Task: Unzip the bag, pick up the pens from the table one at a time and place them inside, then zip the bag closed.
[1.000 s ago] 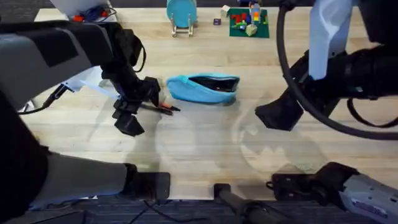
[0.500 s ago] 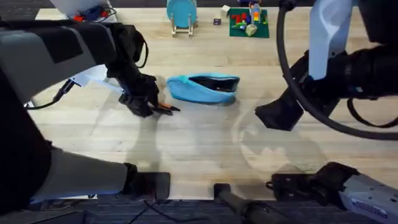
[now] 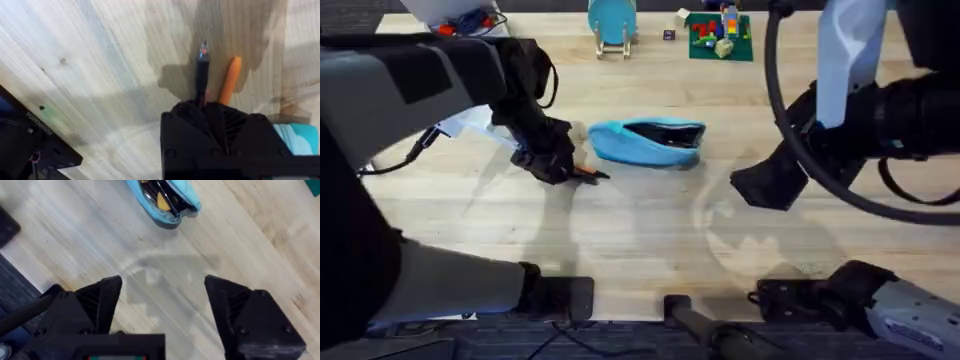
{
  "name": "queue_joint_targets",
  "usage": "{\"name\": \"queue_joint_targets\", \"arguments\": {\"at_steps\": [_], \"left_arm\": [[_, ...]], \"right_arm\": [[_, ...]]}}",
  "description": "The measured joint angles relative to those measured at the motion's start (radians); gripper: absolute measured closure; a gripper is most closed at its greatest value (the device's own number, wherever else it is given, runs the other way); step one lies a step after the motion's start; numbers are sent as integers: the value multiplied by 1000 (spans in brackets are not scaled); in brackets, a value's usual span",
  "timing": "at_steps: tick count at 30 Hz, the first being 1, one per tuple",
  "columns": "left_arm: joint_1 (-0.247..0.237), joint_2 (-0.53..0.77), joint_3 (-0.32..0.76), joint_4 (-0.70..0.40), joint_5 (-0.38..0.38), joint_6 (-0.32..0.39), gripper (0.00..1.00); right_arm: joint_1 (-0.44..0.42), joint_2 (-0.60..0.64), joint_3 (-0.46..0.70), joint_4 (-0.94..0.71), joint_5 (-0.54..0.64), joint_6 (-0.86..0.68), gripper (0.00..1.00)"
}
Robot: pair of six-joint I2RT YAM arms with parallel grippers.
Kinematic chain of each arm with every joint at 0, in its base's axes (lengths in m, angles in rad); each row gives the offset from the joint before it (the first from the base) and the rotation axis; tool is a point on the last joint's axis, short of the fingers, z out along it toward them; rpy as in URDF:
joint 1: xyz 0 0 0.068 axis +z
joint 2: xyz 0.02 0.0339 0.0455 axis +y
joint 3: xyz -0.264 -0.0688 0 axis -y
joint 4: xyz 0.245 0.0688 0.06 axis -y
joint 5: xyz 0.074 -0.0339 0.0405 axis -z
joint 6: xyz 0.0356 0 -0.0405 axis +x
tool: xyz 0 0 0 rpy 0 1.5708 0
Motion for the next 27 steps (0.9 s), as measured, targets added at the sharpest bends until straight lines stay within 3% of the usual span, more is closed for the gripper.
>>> {"name": "queue_joint_targets", "arguments": {"at_steps": [13,17,21,27], "left_arm": [[0,-42,-30,21,-9,5,960],[2,-103,-56,7,-65,25,959],[2,-200,-62,3,-92,85,959],[2,-321,-62,2,-106,231,959]], "right_arm": [[0,0,0,0,0,2,4],[0,0,0,0,0,2,4],[0,0,0,0,0,2,4],[0,0,0,0,0,2,4]]}}
